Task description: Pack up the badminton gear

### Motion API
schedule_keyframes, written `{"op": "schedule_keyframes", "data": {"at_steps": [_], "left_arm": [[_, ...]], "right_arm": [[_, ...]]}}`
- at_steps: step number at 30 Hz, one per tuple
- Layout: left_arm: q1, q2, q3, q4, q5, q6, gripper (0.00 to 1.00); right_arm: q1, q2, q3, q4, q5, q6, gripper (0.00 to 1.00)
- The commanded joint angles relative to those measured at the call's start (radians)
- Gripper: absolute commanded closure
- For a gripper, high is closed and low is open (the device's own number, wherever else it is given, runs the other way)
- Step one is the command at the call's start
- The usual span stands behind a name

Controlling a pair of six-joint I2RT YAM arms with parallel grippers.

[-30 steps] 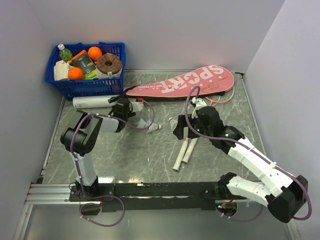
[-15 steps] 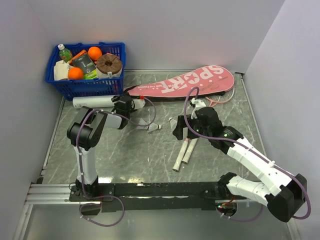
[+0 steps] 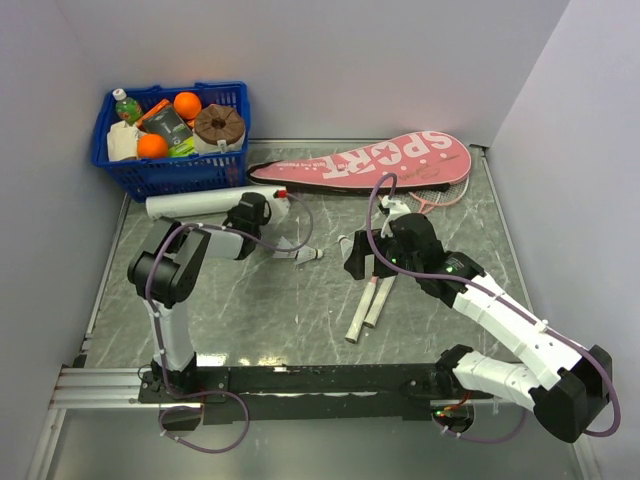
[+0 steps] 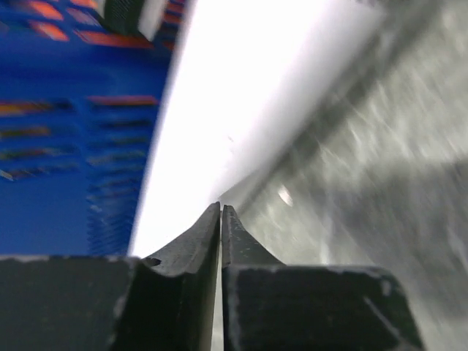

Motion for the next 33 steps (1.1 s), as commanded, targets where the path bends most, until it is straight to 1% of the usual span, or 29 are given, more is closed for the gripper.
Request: {"op": "schedule_keyframes", "data": {"at_steps": [1, 4, 6, 9, 10, 12, 13, 15, 16, 22, 29, 33], "left_arm": [[-0.019, -0.073, -0.046, -0.143, 0.004, -0.118, 0.91], [-0.039, -0.107, -0.071, -0.203, -0.017, -0.153, 0.92], [-0.046, -0.136, -0.083, -0.229, -0.019, -0.176, 0.91], [-0.051, -0.171, -0.115, -0.218, -0.017, -0.190, 0.81], [-0.053, -0.174, -0.114, -0.220, -0.025, -0.188, 0.69], [-0.057, -0.177, -0.105, -0.215, -0.040, -0.178, 0.49], [-0.059, -0.177, -0.103, -0.192, -0.057, -0.173, 0.31], [-0.060, -0.179, -0.088, -0.187, -0.053, -0.155, 0.14], [-0.059, -0.177, -0.082, -0.178, -0.045, -0.148, 0.03], [-0.028, -0.096, -0.017, -0.118, -0.030, -0.079, 0.01], [0.027, -0.024, 0.068, -0.091, 0.007, -0.020, 0.01], [0.039, 0.017, 0.108, -0.111, 0.019, -0.003, 0.02]], "right_arm": [[0.009, -0.016, -0.006, 0.028, -0.022, 0.023, 0.00], [0.010, -0.034, -0.014, 0.023, -0.028, 0.028, 0.00], [0.010, -0.042, -0.017, 0.017, -0.027, 0.030, 0.00], [0.012, -0.063, -0.025, 0.019, -0.022, 0.031, 0.00], [0.012, -0.070, -0.026, 0.019, -0.022, 0.031, 0.00], [0.013, -0.073, -0.034, 0.020, -0.022, 0.033, 0.00], [0.012, -0.074, -0.036, 0.023, -0.022, 0.034, 0.00], [0.012, -0.070, -0.036, 0.025, -0.025, 0.031, 0.00], [0.013, -0.062, -0.034, 0.025, -0.024, 0.030, 0.00], [0.013, -0.039, -0.020, 0.022, -0.018, 0.019, 0.00], [0.013, -0.021, -0.014, 0.028, -0.016, 0.016, 0.00], [0.013, 0.007, -0.011, 0.036, -0.021, 0.019, 0.00]]}}
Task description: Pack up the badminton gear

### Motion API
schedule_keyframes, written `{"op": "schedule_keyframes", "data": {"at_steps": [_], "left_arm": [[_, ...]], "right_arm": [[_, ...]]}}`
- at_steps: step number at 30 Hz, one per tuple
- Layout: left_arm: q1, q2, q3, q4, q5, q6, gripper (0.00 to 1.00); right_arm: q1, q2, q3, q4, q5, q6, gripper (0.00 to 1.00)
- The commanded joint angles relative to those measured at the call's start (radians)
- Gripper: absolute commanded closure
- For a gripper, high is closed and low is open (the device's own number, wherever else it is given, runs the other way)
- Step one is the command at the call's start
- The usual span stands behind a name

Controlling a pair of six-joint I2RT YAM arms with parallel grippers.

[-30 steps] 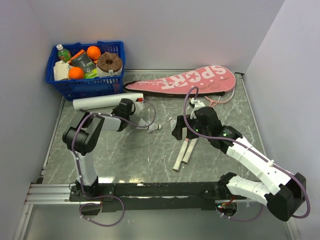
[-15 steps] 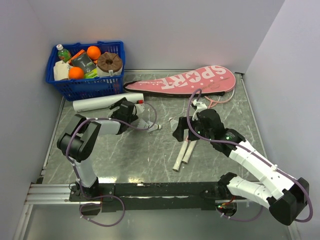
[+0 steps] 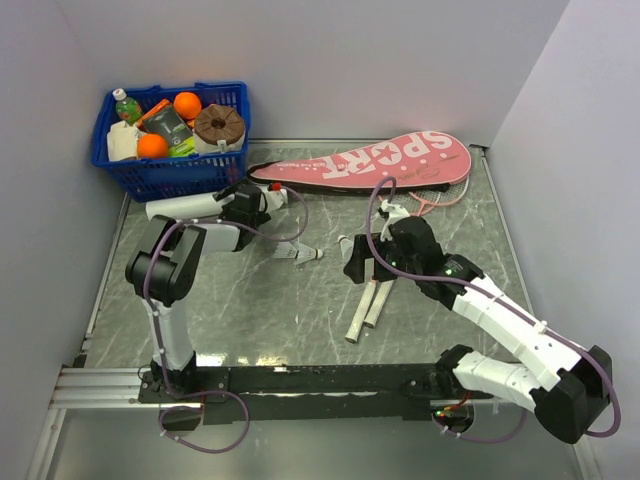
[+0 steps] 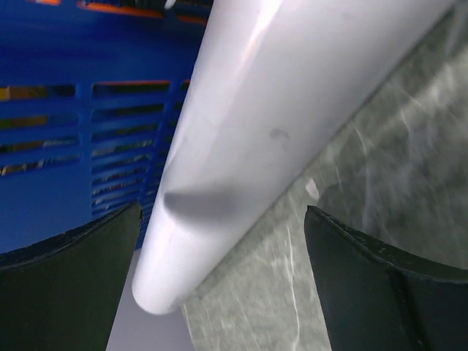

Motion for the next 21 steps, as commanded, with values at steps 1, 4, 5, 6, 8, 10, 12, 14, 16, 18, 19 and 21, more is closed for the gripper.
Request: {"op": "schedule_keyframes", "data": {"at_steps": [1, 4, 5, 6, 8, 10, 12, 14, 16, 18, 19, 21], "left_arm": [[0.011, 0.043, 0.059, 0.024, 0.036, 0.047, 0.02], [0.022, 0.063, 0.079, -0.006, 0.051, 0.060, 0.02], [0.030, 0.068, 0.085, -0.019, 0.059, 0.060, 0.02], [0.033, 0.077, 0.091, -0.043, 0.064, 0.061, 0.02], [0.043, 0.080, 0.107, -0.063, 0.071, 0.060, 0.02], [0.051, 0.086, 0.127, -0.104, 0.087, 0.054, 0.02], [0.056, 0.089, 0.131, -0.126, 0.101, 0.052, 0.02], [0.060, 0.097, 0.147, -0.144, 0.105, 0.049, 0.03], [0.063, 0.109, 0.162, -0.179, 0.114, 0.041, 0.04], [0.065, 0.124, 0.171, -0.195, 0.119, 0.032, 0.05], [0.063, 0.127, 0.180, -0.204, 0.124, 0.027, 0.05], [0.063, 0.134, 0.194, -0.236, 0.133, 0.015, 0.07]], "right_arm": [[0.007, 0.023, 0.019, 0.032, -0.003, -0.002, 0.00], [0.009, 0.030, 0.022, 0.029, 0.000, -0.004, 0.00], [0.009, 0.029, 0.022, 0.036, 0.000, -0.004, 0.00], [0.009, 0.030, 0.017, 0.038, 0.000, -0.004, 0.00], [0.009, 0.035, 0.017, 0.041, -0.004, -0.002, 0.00], [0.009, 0.041, 0.020, 0.040, -0.007, -0.004, 0.00], [0.009, 0.046, 0.020, 0.041, -0.010, -0.005, 0.00], [0.009, 0.049, 0.020, 0.044, -0.012, -0.005, 0.00], [0.009, 0.049, 0.017, 0.046, -0.013, -0.007, 0.00], [0.007, 0.052, 0.013, 0.047, -0.013, -0.007, 0.00], [0.009, 0.053, 0.013, 0.049, -0.013, -0.007, 0.00], [0.007, 0.055, 0.011, 0.047, -0.015, -0.007, 0.00]]}}
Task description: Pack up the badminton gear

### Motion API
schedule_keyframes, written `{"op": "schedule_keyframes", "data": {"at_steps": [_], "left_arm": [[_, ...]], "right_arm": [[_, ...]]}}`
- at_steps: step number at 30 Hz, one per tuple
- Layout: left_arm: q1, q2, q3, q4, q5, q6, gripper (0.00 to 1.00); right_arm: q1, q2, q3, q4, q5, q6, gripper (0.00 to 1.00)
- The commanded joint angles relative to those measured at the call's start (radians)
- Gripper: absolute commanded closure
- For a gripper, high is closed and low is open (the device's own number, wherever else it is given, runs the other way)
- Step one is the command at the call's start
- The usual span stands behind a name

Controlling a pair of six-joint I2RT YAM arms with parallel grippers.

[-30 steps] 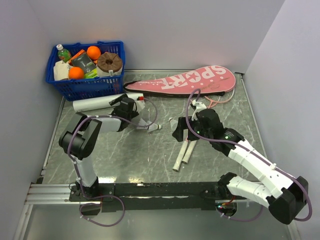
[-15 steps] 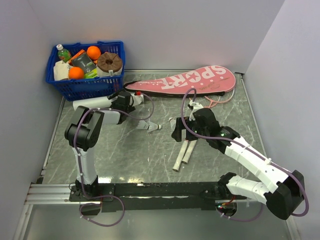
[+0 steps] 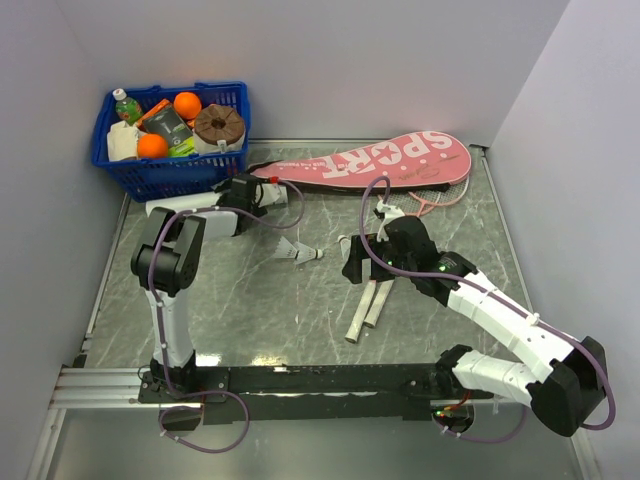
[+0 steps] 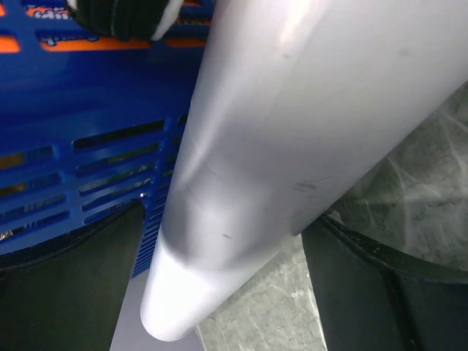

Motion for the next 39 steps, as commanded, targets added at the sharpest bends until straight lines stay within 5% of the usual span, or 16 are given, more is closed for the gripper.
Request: {"op": "schedule_keyframes", "data": {"at_steps": [1, 7, 16, 19, 29, 39], "left_arm": [[0.001, 0.039, 0.034, -0.110, 0.066, -0.039, 0.07], [0.003, 0.040, 0.039, -0.150, 0.083, -0.053, 0.17], [0.001, 0.047, 0.057, -0.242, 0.106, -0.115, 0.59], [-0.002, 0.034, 0.051, -0.266, 0.090, -0.160, 0.64], [-0.068, -0.129, -0.058, -0.458, 0.065, -0.361, 0.72], [-0.256, -0.410, -0.202, -0.709, 0.082, -0.553, 0.67]], "right_arm": [[0.008, 0.003, 0.010, 0.043, -0.012, -0.007, 0.00], [0.008, 0.004, 0.003, 0.049, -0.018, -0.004, 0.00], [0.008, -0.003, -0.007, 0.055, -0.026, 0.001, 0.00], [0.008, -0.008, -0.012, 0.053, -0.026, 0.004, 0.00], [0.009, -0.085, -0.046, 0.030, -0.036, 0.009, 0.00], [0.009, -0.215, -0.049, -0.065, -0.075, -0.007, 0.00]]}}
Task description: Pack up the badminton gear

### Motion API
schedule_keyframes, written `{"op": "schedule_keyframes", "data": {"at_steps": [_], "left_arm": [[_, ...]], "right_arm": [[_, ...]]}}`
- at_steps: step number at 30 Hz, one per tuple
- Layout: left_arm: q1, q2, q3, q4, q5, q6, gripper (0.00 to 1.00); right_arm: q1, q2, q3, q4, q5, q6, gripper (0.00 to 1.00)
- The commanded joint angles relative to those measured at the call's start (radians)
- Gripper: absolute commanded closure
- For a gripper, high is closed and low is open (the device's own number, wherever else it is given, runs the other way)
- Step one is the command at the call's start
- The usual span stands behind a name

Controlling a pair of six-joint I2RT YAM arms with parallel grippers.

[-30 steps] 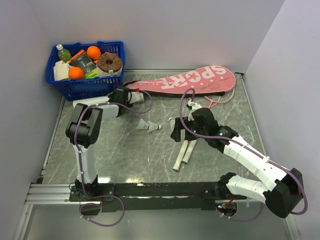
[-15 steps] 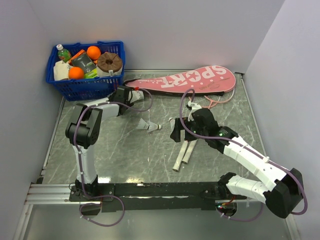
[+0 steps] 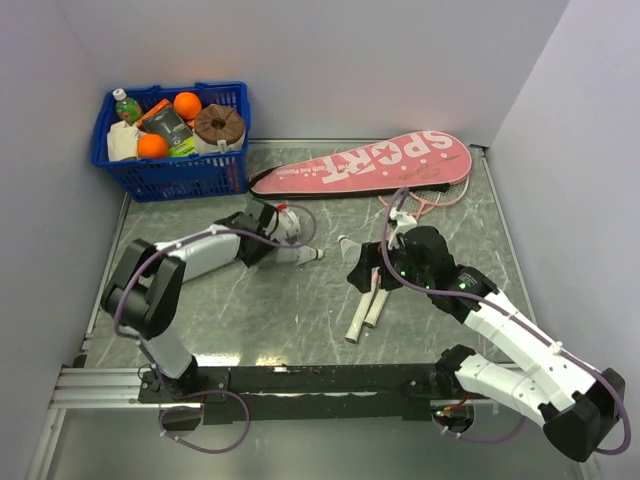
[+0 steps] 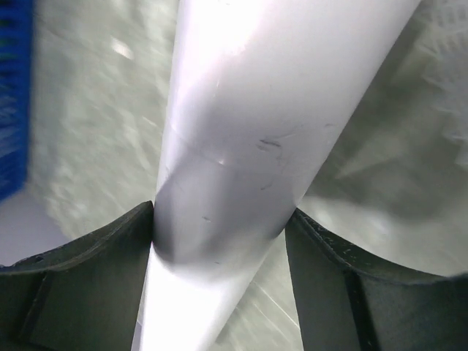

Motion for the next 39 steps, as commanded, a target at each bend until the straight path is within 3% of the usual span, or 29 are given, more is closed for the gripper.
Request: {"op": "schedule_keyframes", "data": {"at_steps": [1, 7, 9, 16, 18, 20, 29, 39], "left_arm": [[-0.106, -0.122, -0.063, -0.187, 0.032, -0.143, 0.66], [-0.222, -0.194, -0.156, -0.230, 0.073, -0.219, 0.56], [-0.236, -0.213, -0.175, -0.229, 0.081, -0.223, 0.40], [-0.236, -0.210, -0.105, -0.276, 0.161, -0.216, 0.21], [-0.238, -0.193, -0.060, -0.321, 0.188, -0.216, 0.07], [-0.238, -0.173, -0.022, -0.345, 0.245, -0.208, 0.01], [-0.239, -0.084, 0.077, -0.372, 0.334, -0.147, 0.03], [-0.252, 0.003, 0.075, -0.333, 0.391, -0.118, 0.01]], "right_arm": [[0.007, -0.065, 0.004, -0.056, -0.027, -0.007, 0.00], [0.007, -0.163, -0.028, -0.099, -0.021, 0.004, 0.00], [0.007, -0.192, -0.034, -0.112, -0.016, 0.011, 0.00], [0.007, -0.205, -0.031, -0.122, -0.021, 0.011, 0.00], [0.007, -0.196, -0.028, -0.122, -0.021, 0.004, 0.00], [0.005, -0.188, -0.025, -0.120, -0.018, -0.001, 0.00], [0.005, -0.173, -0.048, -0.096, -0.018, -0.003, 0.00], [0.007, -0.177, -0.097, -0.073, -0.010, 0.013, 0.00]]}}
